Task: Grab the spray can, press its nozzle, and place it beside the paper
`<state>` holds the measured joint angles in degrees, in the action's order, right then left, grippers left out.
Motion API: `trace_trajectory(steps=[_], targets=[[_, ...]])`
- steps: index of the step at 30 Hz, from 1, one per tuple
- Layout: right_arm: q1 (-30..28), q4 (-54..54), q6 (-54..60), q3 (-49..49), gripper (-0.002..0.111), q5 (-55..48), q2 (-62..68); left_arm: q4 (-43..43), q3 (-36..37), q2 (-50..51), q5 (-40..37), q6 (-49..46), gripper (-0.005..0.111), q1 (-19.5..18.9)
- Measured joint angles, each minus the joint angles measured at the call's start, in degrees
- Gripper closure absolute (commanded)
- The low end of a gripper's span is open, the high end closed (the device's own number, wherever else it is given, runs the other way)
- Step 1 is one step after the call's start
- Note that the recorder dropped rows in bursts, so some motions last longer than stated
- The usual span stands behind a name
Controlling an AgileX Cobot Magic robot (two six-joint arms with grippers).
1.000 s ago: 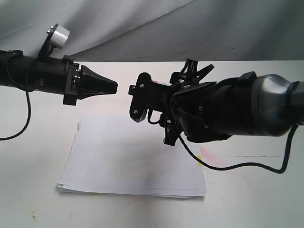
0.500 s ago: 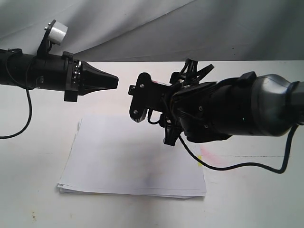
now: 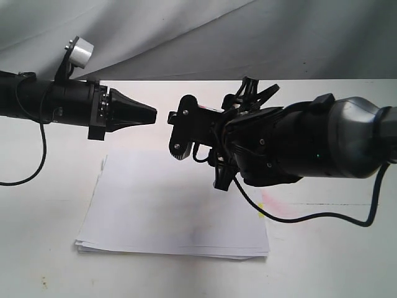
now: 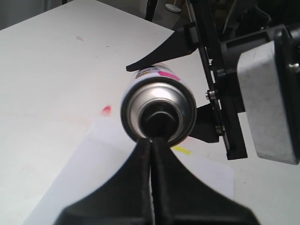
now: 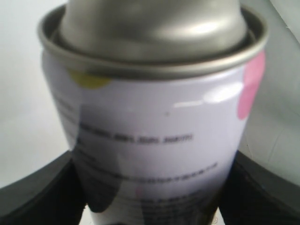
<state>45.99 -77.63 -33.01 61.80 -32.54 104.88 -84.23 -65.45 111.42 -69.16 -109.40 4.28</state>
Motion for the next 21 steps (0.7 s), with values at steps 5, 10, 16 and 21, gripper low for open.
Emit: trace_trajectory(steps=[5, 10, 16, 21], targets=[[0.0, 0.0, 0.0, 0.0, 0.108, 0.0, 0.0, 0.0, 0.0, 0.0, 0.8, -0.2, 0.107, 1.7], [0.0, 0.0, 0.0, 0.0, 0.108, 0.0, 0.0, 0.0, 0.0, 0.0, 1.6, -0.3, 0.107, 1.8], [0.0, 0.0, 0.0, 0.0, 0.108, 0.0, 0.0, 0.0, 0.0, 0.1, 3.2, -1.1, 0.107, 1.8], [0.0, 0.0, 0.0, 0.0, 0.108, 0.0, 0.0, -0.4, -0.1, 0.1, 4.1, -1.5, 0.107, 1.8]])
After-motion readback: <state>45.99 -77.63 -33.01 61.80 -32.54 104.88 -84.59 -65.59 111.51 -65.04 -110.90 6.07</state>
